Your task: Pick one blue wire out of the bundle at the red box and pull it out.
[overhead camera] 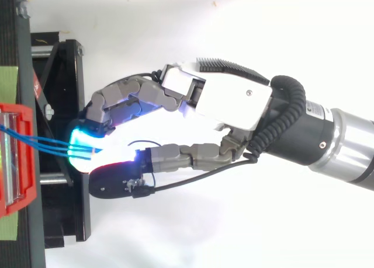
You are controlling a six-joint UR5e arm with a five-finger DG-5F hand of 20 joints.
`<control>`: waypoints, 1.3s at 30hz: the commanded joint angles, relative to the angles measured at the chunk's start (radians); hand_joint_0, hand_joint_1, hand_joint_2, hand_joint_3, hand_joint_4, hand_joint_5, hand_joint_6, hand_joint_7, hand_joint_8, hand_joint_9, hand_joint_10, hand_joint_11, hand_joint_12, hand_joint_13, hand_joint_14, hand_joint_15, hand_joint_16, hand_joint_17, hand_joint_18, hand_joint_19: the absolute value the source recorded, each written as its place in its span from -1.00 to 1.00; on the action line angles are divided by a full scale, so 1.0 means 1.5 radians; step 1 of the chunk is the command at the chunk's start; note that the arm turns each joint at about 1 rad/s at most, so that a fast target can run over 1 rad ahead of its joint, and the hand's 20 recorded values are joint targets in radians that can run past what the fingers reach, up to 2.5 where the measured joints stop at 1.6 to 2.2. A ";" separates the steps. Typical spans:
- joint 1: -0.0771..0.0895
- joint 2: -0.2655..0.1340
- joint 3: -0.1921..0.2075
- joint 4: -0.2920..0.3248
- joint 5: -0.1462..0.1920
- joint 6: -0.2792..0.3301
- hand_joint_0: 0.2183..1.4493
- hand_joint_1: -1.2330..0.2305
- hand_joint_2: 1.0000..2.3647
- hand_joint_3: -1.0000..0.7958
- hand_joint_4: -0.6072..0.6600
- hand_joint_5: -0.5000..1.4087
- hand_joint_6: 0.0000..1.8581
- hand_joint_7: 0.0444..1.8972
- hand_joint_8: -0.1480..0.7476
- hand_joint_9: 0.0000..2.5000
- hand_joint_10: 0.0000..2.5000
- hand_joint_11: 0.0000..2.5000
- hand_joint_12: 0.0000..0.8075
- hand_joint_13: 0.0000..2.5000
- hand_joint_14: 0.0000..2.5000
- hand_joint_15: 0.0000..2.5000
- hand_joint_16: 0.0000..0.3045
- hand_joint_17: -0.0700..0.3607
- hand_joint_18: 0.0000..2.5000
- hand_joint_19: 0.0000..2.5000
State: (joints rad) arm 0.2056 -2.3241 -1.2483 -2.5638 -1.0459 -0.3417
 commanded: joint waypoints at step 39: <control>0.000 0.001 0.027 -0.059 -0.010 0.043 -0.21 -0.53 -0.98 -0.27 0.28 -0.69 0.03 -0.05 0.17 -0.34 -0.99 -0.51 0.10 -0.44 -0.99 -0.78 -0.62 -0.07 -0.39 -0.74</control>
State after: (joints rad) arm 0.2056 -2.3227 -1.2076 -2.6509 -1.0615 -0.2786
